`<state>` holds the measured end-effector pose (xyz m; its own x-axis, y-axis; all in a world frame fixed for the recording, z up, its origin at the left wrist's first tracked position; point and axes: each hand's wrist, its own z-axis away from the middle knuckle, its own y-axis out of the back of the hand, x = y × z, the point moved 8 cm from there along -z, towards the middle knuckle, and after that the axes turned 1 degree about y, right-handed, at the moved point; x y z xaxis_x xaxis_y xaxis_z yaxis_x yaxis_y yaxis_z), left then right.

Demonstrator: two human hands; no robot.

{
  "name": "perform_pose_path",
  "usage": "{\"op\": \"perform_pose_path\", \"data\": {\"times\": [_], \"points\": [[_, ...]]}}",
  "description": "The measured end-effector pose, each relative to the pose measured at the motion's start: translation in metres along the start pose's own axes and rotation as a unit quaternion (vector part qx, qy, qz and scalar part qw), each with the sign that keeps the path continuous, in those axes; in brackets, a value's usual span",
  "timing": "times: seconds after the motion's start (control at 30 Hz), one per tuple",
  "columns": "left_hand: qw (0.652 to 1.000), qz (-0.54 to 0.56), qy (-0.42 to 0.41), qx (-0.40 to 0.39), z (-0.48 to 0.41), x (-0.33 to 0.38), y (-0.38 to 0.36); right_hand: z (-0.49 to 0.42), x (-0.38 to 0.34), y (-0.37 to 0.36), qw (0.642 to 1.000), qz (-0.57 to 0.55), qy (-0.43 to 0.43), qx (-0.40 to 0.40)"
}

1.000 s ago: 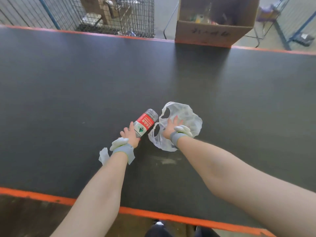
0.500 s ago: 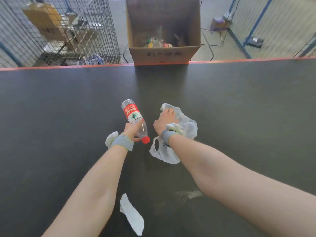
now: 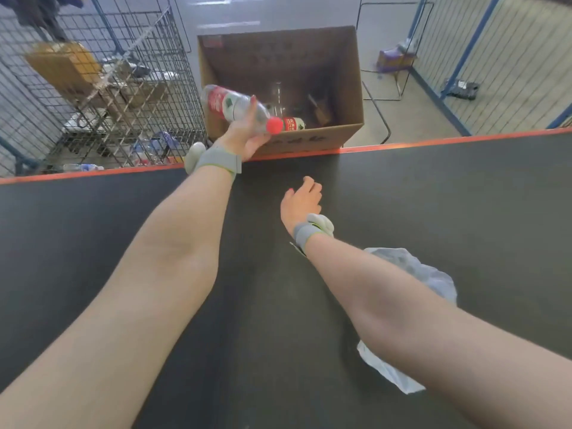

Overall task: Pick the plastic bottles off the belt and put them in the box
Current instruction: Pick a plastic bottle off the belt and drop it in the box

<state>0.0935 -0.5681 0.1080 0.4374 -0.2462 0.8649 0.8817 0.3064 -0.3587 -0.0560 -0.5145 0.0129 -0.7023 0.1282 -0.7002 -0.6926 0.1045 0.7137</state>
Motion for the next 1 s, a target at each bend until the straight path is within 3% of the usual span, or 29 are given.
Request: {"op": "perform_pose_path", "data": {"times": [0.07,0.17,0.37,0.53,0.63,0.77,1.0], "points": [[0.999,-0.026,0.017,-0.02,-0.012,-0.002,-0.013,-0.01,-0.006,-0.008,0.999,0.016,0.025,-0.023],[0.988,-0.146,0.058,0.013,0.0,-0.045,0.0,-0.004,-0.001,-0.021,0.995,0.042,0.032,-0.087],[0.924,-0.346,0.142,0.085,0.071,-0.111,0.069,0.055,0.004,-0.02,0.98,0.099,0.026,-0.17],[0.868,-0.455,0.143,0.136,0.146,-0.135,0.111,0.113,0.011,-0.009,0.958,0.163,0.052,-0.231],[0.827,-0.522,0.161,0.132,0.205,-0.163,0.131,0.154,0.036,-0.002,0.934,0.224,0.061,-0.272],[0.72,-0.651,0.188,0.15,0.286,-0.211,0.177,0.227,0.078,-0.015,0.886,0.27,0.061,-0.373],[0.666,-0.696,0.241,0.116,0.393,-0.298,0.223,0.333,0.164,-0.013,0.82,0.336,0.047,-0.46]]}}
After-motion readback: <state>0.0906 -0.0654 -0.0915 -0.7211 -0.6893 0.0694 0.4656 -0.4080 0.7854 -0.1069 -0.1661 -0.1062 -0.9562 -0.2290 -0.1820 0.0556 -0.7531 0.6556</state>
